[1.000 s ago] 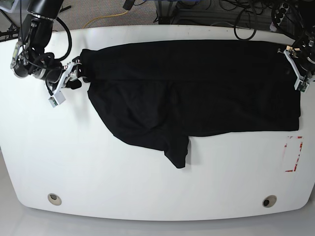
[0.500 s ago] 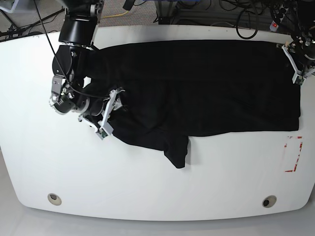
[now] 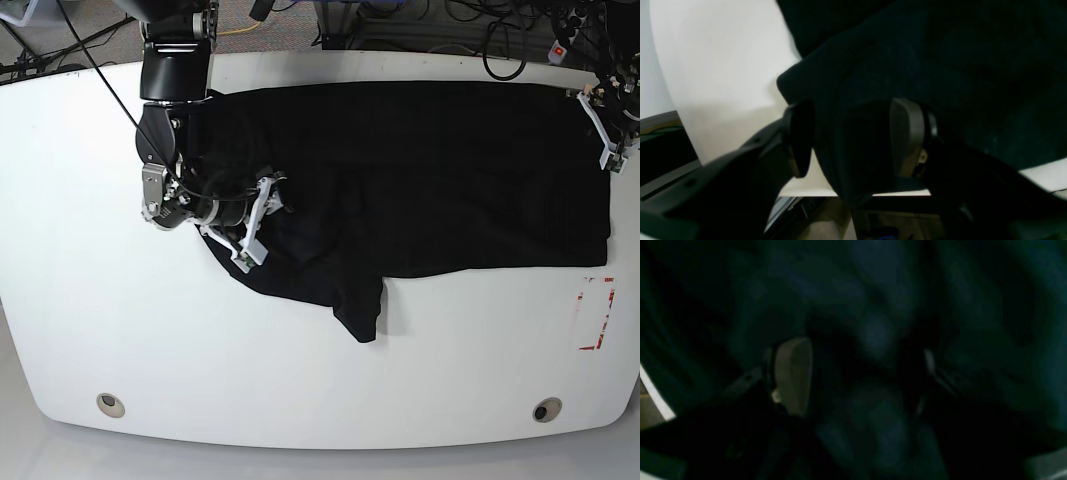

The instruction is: Fold the T-shirt properly

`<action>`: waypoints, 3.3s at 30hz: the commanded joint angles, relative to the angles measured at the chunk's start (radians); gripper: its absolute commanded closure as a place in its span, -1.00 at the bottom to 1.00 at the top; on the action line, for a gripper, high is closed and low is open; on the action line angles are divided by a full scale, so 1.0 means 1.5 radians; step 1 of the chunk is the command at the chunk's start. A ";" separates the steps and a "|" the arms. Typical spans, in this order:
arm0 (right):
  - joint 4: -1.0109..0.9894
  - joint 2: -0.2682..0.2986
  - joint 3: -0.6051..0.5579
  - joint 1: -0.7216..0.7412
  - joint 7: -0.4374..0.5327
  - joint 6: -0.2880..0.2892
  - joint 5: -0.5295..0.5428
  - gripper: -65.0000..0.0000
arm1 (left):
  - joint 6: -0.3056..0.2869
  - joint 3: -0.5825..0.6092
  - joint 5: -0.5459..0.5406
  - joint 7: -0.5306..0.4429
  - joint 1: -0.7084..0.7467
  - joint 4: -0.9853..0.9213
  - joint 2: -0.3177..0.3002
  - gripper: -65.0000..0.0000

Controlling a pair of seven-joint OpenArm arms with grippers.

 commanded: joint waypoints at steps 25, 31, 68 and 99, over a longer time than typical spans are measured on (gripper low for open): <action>0.070 0.009 -0.008 0.049 0.038 0.001 0.011 1.00 | 0.002 0.000 0.000 -0.008 -0.004 0.007 -0.011 0.00; 0.067 0.009 -0.008 0.076 0.039 0.001 0.011 1.00 | 0.002 0.000 0.000 -0.008 -0.004 0.007 -0.011 0.00; 0.100 0.160 0.219 -0.038 0.022 0.001 0.015 -0.57 | 0.002 -0.040 -0.003 -0.006 0.028 0.074 0.060 -0.01; 0.091 0.117 0.272 -0.132 -0.001 0.001 0.013 0.96 | 0.002 -0.052 0.001 -0.010 0.007 -0.033 0.064 0.18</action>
